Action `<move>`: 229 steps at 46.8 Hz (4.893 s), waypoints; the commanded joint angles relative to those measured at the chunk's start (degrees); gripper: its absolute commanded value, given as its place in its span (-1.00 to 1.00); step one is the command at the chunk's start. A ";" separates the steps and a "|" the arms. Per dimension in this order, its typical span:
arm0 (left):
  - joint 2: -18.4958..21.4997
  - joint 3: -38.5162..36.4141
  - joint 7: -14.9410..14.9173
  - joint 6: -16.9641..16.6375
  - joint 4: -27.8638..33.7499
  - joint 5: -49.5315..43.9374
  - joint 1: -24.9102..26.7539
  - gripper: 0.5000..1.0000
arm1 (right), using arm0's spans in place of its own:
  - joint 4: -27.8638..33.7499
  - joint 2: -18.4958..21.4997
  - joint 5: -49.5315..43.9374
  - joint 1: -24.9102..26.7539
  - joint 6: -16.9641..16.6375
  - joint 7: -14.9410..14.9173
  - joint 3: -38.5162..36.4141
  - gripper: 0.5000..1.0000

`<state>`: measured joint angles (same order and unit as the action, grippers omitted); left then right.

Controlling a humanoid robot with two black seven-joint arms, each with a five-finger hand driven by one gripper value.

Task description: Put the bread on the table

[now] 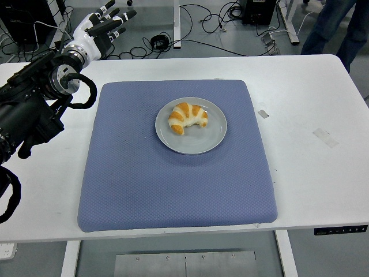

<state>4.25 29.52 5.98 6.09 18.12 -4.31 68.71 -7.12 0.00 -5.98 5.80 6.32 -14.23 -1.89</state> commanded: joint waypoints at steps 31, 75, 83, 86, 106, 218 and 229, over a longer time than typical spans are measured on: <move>-0.99 -14.75 0.43 -1.43 0.25 3.34 4.32 0.91 | 0.00 0.00 0.00 -0.09 0.00 -0.01 -0.04 1.00; 8.15 -30.05 -13.54 -3.81 23.71 44.21 14.87 0.89 | 0.00 0.00 0.00 0.00 0.00 -0.01 0.05 1.00; 7.62 -31.63 -15.82 -4.69 28.63 46.23 15.13 0.89 | 0.00 0.00 0.00 0.00 0.00 -0.01 0.05 1.00; 7.27 -34.35 -17.05 -5.82 31.00 46.50 16.01 0.89 | 0.00 0.00 0.00 0.00 0.00 -0.01 0.05 1.00; 4.46 -37.17 -20.05 -10.05 38.22 45.62 16.54 0.89 | 0.00 0.00 0.00 0.00 0.00 -0.01 0.05 1.00; 10.17 -43.85 -19.78 -10.40 35.06 45.79 15.84 -1.00 | 0.00 0.00 0.00 0.00 0.00 -0.01 -0.04 1.00; 10.78 -43.85 -19.78 -10.58 33.74 45.88 14.26 -1.00 | 0.00 0.00 0.00 0.00 0.00 -0.01 -0.04 1.00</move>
<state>14.94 -14.33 -13.79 -4.46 52.55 41.53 83.43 -7.12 0.00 -5.98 5.75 6.33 -14.24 -1.89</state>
